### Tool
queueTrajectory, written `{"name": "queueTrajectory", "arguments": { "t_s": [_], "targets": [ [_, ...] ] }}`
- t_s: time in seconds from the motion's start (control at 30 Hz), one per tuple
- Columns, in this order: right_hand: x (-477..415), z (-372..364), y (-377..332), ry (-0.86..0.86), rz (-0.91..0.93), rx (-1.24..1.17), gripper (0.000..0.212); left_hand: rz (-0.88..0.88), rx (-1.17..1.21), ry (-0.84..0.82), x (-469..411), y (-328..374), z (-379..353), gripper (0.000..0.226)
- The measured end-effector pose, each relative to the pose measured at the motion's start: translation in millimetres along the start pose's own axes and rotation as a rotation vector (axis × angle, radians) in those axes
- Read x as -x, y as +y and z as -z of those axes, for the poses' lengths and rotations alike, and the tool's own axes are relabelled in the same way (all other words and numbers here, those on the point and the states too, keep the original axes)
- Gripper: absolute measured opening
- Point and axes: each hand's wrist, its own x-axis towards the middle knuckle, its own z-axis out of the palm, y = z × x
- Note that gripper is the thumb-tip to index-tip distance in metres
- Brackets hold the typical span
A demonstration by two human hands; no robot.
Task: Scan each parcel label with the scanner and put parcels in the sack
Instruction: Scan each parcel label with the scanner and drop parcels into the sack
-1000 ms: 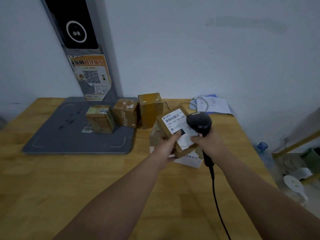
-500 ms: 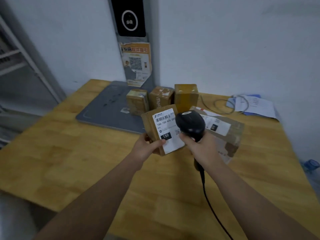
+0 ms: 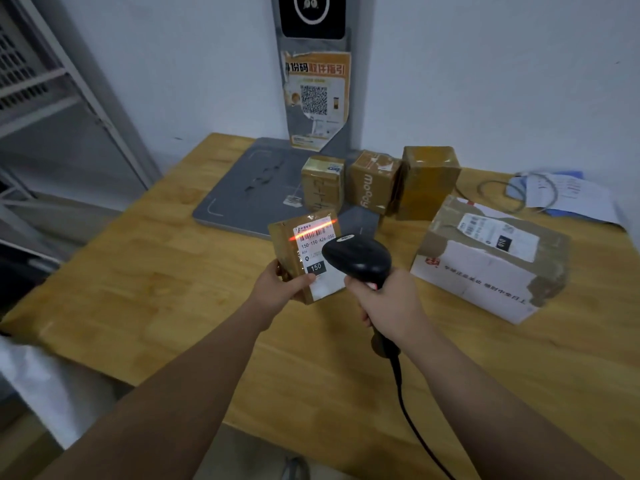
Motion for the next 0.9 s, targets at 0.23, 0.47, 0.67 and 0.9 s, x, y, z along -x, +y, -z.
{"name": "queueTrajectory", "arguments": {
  "t_s": [0.23,0.47,0.67,0.9],
  "targets": [
    [-2.0,-40.3,-13.0,0.017,-0.041,-0.037,0.028,-0.004,-0.010,-0.032,-17.5,-8.2,31.0,0.054],
    [-3.1,-64.4,-21.5,0.041,-0.047,-0.032,0.025,-0.008,-0.018,-0.046,-24.9,-9.4,54.7,0.058],
    [-1.7,-73.8,-26.2,0.057,-0.049,-0.001,0.021,-0.023,-0.039,-0.051,-28.2,-12.5,66.1,0.059],
    [4.5,-78.5,-27.7,0.073,-0.072,-0.021,0.023,-0.028,-0.049,-0.055,-29.4,-14.7,70.9,0.061]
  ]
}}
